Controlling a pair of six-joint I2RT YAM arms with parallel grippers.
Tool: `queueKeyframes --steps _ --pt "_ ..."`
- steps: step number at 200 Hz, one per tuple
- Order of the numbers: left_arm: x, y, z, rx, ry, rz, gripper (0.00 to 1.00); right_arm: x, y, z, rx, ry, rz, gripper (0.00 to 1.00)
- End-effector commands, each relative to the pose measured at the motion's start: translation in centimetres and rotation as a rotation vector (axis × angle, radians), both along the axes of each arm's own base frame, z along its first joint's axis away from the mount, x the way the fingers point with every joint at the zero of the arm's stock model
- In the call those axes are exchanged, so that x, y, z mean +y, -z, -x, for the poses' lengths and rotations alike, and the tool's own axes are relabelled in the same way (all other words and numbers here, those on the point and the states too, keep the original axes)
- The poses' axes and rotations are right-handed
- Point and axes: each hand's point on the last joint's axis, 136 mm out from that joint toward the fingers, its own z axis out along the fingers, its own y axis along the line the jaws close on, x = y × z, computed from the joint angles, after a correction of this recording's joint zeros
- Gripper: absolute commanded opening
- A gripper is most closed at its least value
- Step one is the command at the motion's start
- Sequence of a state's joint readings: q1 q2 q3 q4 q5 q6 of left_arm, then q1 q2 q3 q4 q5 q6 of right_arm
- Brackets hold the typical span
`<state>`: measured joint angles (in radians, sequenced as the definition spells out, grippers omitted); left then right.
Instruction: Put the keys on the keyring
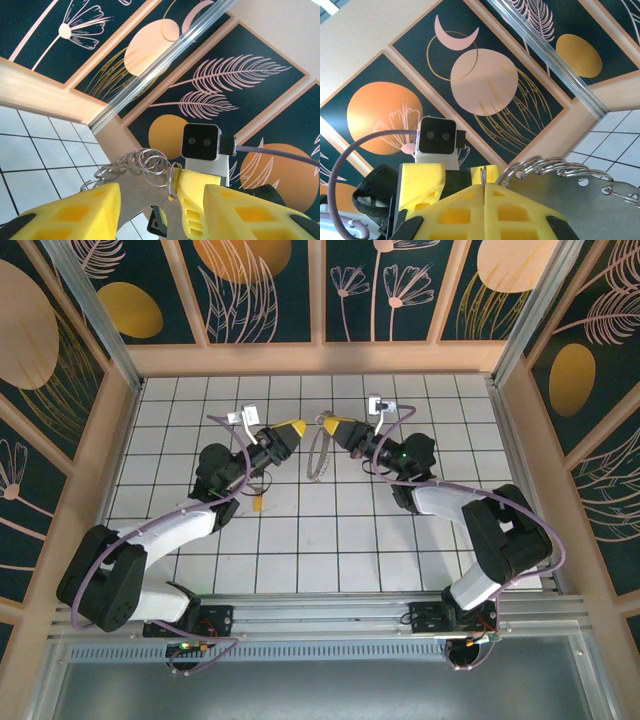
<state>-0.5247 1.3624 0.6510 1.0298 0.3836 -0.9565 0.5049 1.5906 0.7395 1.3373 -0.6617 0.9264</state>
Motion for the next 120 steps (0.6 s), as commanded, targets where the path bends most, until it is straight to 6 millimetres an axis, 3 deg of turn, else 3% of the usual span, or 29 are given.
queueKeyframes --steps 1,72,120 --pt "0.3 -1.9 0.7 -0.063 0.009 0.074 0.45 -0.2 -2.2 0.8 -0.068 0.008 -0.086 0.0" --pt "0.0 -1.8 0.7 -0.067 0.047 0.14 0.4 0.4 -2.4 0.2 -0.04 0.0 -0.142 0.0" --pt "-0.4 -1.3 0.3 -0.057 0.054 0.148 0.38 1.7 -2.6 0.9 -0.039 -0.038 -0.156 0.0"
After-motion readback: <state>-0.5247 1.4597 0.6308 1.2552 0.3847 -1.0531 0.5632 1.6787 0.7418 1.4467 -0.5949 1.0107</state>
